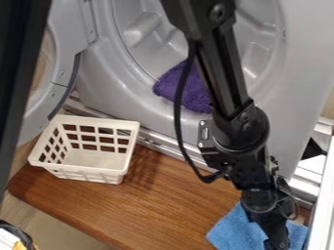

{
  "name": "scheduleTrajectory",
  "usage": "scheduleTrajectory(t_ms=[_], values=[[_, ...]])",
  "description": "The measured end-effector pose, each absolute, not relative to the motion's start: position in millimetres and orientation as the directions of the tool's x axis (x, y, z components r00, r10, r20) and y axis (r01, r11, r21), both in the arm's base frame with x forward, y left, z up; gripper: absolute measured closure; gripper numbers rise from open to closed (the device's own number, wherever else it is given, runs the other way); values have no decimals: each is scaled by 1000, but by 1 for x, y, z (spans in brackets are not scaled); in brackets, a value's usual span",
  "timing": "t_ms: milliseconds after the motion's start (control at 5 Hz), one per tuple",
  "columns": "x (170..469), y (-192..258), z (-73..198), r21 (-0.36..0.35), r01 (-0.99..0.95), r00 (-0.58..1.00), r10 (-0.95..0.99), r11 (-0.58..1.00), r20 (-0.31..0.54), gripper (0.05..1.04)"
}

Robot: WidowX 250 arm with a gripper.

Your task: Move the blue cloth and place it on the right side of the white basket

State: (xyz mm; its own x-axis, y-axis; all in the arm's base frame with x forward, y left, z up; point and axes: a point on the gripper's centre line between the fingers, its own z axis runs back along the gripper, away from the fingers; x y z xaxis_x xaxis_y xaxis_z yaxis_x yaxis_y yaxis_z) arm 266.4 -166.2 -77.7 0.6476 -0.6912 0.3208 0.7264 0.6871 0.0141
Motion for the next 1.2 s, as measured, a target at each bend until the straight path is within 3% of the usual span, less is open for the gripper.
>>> scheduleTrajectory(t_ms=[600,1200], values=[[252,-115,-75,50,623,751,-615,780,240,85],[253,-63,-76,74,520,825,-522,851,216,84]])
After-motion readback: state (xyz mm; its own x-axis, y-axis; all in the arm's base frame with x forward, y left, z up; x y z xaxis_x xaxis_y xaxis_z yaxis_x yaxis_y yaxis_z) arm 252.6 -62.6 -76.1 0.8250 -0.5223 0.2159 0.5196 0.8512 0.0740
